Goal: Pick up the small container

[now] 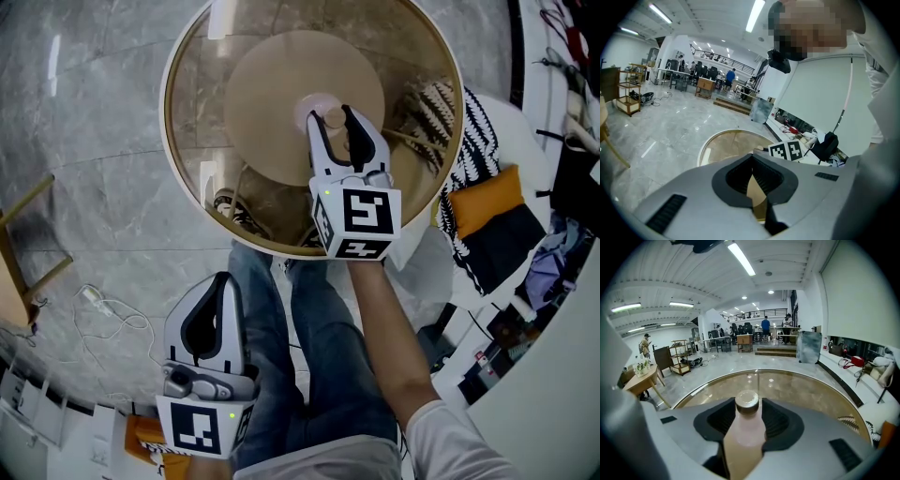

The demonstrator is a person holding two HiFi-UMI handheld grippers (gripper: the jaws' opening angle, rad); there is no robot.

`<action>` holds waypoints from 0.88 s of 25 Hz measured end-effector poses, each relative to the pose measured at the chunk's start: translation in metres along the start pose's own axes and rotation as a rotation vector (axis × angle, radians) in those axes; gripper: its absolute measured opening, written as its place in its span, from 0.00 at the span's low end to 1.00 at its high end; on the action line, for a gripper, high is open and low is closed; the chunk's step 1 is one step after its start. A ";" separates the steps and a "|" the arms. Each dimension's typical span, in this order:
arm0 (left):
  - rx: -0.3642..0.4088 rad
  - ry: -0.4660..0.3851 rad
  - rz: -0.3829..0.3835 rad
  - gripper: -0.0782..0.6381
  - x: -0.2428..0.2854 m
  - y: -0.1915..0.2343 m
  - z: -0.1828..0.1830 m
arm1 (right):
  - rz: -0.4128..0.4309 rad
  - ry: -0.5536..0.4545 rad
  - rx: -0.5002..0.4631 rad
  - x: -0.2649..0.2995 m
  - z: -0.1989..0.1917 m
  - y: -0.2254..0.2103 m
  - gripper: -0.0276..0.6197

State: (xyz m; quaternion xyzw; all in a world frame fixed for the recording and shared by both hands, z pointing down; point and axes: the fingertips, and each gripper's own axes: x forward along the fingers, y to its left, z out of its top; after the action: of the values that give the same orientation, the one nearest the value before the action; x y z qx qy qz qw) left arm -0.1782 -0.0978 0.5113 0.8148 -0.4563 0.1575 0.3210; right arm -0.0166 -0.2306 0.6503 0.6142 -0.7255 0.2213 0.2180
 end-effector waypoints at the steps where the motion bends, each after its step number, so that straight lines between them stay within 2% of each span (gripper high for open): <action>1: 0.001 0.001 0.001 0.13 -0.001 0.000 0.000 | 0.000 -0.002 0.002 0.000 0.000 0.001 0.33; 22: -0.014 -0.018 0.019 0.13 -0.002 0.002 0.002 | -0.026 -0.006 -0.038 0.006 0.000 0.000 0.27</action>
State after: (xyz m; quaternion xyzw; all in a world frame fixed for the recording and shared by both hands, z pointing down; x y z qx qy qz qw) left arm -0.1811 -0.0993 0.5095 0.8095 -0.4682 0.1500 0.3209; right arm -0.0176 -0.2358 0.6541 0.6198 -0.7222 0.2030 0.2303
